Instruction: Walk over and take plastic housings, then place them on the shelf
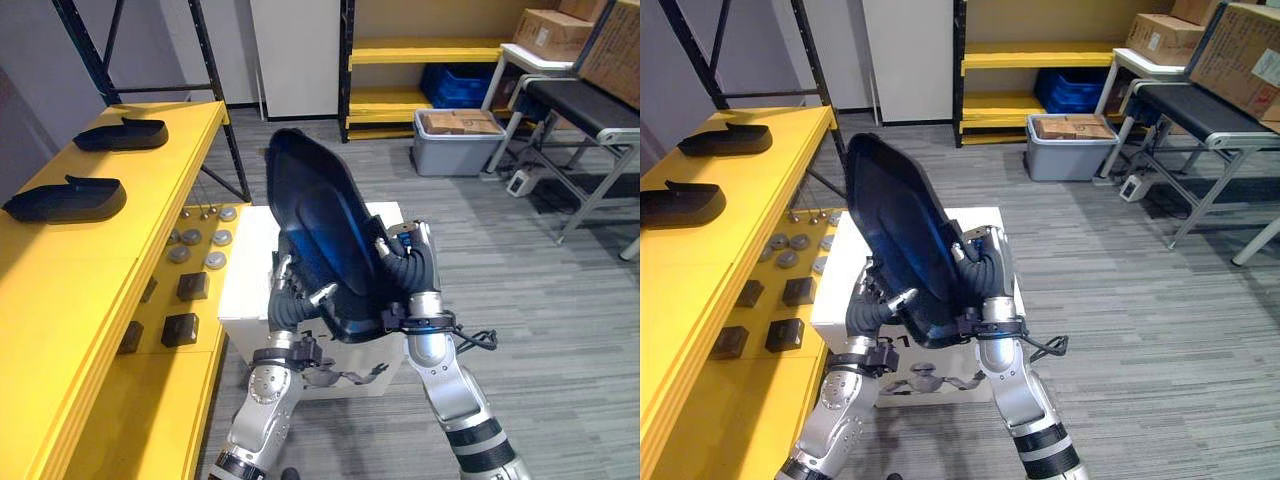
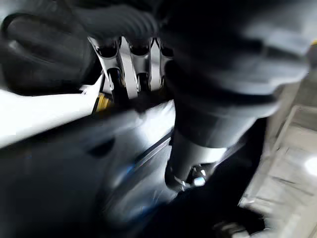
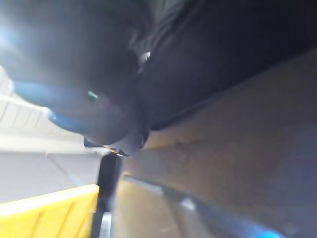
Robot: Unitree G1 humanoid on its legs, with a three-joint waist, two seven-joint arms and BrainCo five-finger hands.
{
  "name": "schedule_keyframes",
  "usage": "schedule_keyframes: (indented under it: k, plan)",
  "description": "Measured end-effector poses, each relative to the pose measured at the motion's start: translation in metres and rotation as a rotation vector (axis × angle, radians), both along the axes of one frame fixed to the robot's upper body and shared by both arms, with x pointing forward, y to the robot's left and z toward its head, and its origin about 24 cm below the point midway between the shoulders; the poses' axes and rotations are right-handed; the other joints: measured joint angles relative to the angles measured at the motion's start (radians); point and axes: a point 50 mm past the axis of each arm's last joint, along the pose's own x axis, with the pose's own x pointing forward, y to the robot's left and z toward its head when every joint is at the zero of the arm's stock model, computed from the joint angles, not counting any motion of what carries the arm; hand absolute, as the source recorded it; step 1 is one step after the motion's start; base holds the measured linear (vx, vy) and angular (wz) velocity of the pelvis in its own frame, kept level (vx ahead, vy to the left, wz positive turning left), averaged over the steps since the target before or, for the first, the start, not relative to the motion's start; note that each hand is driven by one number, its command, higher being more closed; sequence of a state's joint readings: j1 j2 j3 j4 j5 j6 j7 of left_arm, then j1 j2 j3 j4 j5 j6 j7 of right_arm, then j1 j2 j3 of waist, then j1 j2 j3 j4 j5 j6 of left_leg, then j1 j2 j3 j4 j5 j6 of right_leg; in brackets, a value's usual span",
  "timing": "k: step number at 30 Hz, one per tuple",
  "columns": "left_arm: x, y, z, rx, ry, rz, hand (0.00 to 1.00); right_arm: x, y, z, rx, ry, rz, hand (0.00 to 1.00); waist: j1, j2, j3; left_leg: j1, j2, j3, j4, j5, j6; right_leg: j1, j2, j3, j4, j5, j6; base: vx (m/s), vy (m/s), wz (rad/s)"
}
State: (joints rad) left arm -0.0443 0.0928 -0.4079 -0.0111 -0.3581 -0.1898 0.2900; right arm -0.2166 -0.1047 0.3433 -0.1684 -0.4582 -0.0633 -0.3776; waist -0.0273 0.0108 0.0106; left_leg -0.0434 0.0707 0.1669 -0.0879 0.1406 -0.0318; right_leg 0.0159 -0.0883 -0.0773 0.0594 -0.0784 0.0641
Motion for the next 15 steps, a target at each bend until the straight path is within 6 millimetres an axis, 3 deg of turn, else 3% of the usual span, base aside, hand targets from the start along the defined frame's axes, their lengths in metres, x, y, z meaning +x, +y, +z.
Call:
schedule_keyframes:
  k: [5,6,15]
  plan:
    - [0.0009,0.0002,-0.003,-0.035,0.036,0.003,1.0,-0.0046,0.0055,0.0038,-0.015,-0.037,0.044,1.0,-0.007,-0.001,-0.016,-0.002,0.0,-0.003,0.0,0.002,0.0,0.001,0.0,-0.004,0.002,0.001,-0.001,0.0,0.0,0.0]
    - [0.001,0.0003,-0.0031,-0.035,0.037,0.004,1.0,-0.0045,0.0055,0.0035,-0.014,-0.036,0.043,0.0,-0.008,-0.001,-0.016,-0.002,0.0,-0.003,0.0,0.003,0.0,0.001,0.0,-0.004,0.002,0.001,-0.001,0.0,0.0,0.0]
    - [0.0037,0.0079,-0.0044,0.002,0.05,0.033,1.0,-0.0065,0.001,-0.0045,-0.011,-0.026,0.043,0.0,-0.008,-0.001,-0.016,0.001,0.0,-0.009,0.0,0.008,0.0,0.005,0.0,-0.012,0.003,0.001,-0.001,0.0,0.0,0.0]
